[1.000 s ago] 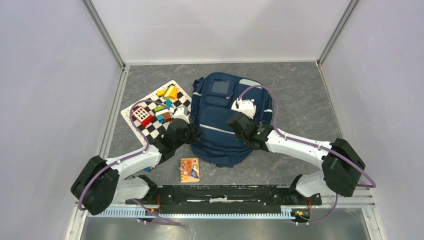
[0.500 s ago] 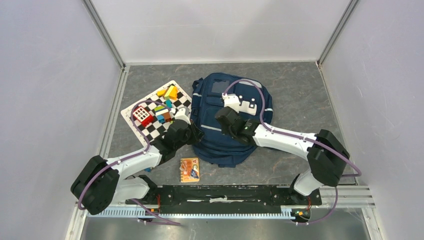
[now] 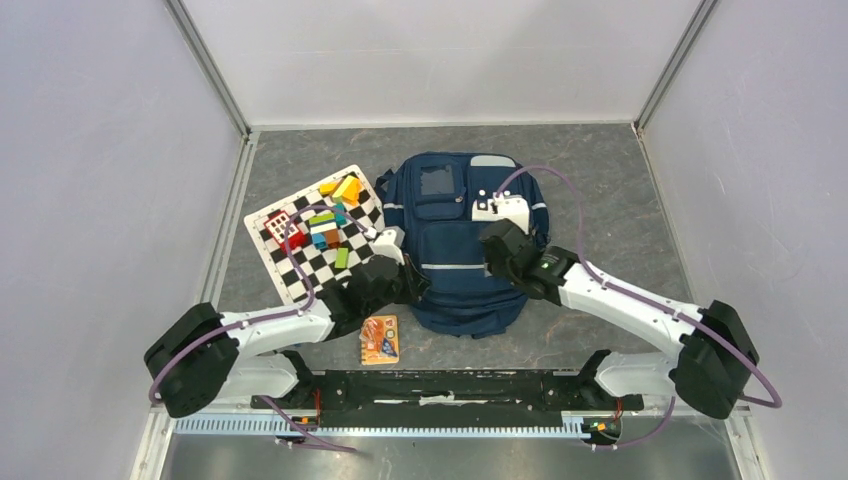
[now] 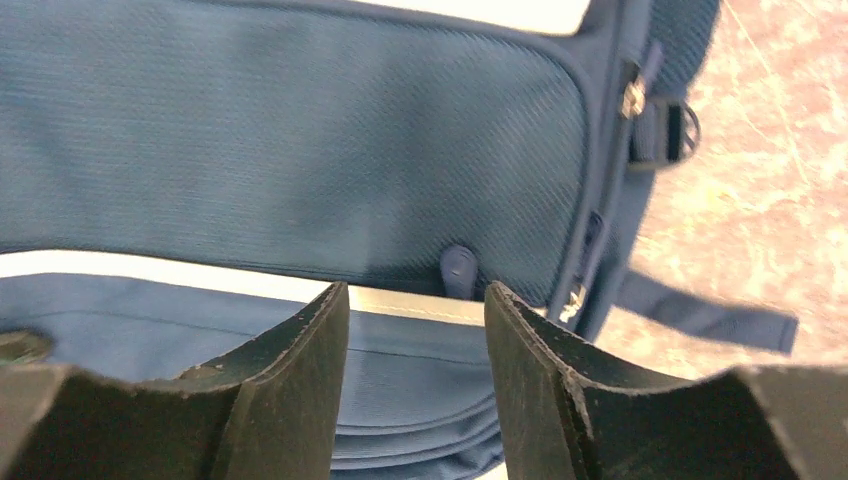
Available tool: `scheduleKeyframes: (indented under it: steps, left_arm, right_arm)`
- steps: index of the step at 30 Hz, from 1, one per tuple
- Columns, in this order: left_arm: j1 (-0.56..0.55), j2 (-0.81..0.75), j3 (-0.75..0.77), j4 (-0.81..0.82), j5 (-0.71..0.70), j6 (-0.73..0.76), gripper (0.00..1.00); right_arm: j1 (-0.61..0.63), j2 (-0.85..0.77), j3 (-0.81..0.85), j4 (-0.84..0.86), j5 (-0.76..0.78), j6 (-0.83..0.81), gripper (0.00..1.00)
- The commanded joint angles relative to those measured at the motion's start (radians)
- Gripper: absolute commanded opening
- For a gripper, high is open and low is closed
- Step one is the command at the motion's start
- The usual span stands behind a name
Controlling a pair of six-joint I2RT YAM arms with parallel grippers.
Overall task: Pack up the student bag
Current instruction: Unzip the student bag at the center of the board.
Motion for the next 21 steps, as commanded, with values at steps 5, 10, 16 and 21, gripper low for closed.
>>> scheduleKeyframes:
  steps: [5, 10, 16, 21]
  left_arm:
    - [-0.110, 0.033, 0.052, 0.019, -0.013, -0.067, 0.02]
    - [-0.126, 0.046, 0.044, 0.021, -0.027, -0.080, 0.02]
    - [-0.147, 0.053, 0.053, 0.021, -0.035, -0.078, 0.02]
    - [-0.151, 0.056, 0.053, 0.021, -0.035, -0.075, 0.02]
  right_arm:
    - [-0.156, -0.053, -0.047, -0.033, -0.161, -0.205, 0.52]
    - [-0.174, -0.008, 0.014, -0.034, -0.193, -0.256, 0.50]
    - [-0.201, 0.052, 0.046, -0.051, -0.204, -0.266, 0.43]
    - [-0.228, 0.041, 0.026, -0.064, -0.211, -0.258, 0.38]
